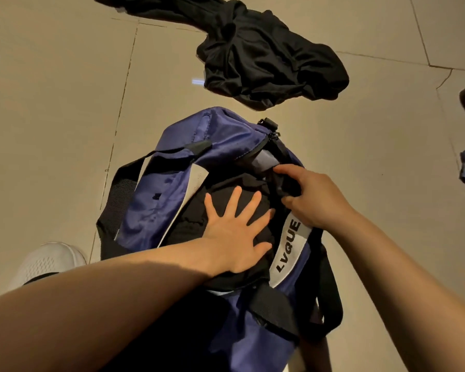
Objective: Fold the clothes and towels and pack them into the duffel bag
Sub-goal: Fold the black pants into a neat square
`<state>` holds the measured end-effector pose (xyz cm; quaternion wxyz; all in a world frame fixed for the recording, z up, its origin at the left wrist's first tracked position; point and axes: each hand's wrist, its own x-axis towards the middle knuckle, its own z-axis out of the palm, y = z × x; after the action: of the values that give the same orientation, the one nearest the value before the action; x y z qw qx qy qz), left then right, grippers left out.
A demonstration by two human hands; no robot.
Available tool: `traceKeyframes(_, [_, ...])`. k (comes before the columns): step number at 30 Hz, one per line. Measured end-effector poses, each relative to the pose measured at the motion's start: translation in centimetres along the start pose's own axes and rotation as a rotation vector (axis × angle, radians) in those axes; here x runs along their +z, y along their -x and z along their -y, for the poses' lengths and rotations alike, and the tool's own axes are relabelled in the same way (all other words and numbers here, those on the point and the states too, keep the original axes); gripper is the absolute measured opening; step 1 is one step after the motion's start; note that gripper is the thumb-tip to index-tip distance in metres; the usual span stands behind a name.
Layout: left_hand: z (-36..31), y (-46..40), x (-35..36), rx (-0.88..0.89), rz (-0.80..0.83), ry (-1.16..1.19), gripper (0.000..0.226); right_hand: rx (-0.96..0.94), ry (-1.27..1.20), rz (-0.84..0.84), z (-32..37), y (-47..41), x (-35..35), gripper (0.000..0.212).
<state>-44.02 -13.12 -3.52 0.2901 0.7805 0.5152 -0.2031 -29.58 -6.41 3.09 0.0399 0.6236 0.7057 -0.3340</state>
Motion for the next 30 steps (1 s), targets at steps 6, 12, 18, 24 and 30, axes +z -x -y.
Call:
traceKeyframes(6, [1.5,4.0,0.7,0.075,-0.365,-0.035,0.064,0.104,-0.026,-0.273,-2.5,5.5,3.0,0.074])
traceKeyframes(12, [2.5,5.5,4.5,0.173,-0.375,-0.215,0.077,0.286,-0.351,-0.146,-1.9,7.4,6.7,0.103])
traceKeyframes(18, [2.4,3.7,4.1,0.151,-0.315,-0.282,0.077,0.294,-0.950,-0.152,-0.5,9.9,0.2,0.093])
traceKeyframes(24, [2.5,3.3,1.8,0.108,-0.206,-0.262,0.076,0.210,-0.940,-0.013,1.5,11.3,2.3,0.092])
traceKeyframes(30, [3.2,8.7,1.9,0.203,-0.341,-0.198,0.083,0.186,-0.690,0.067,0.6,9.1,8.2,0.100])
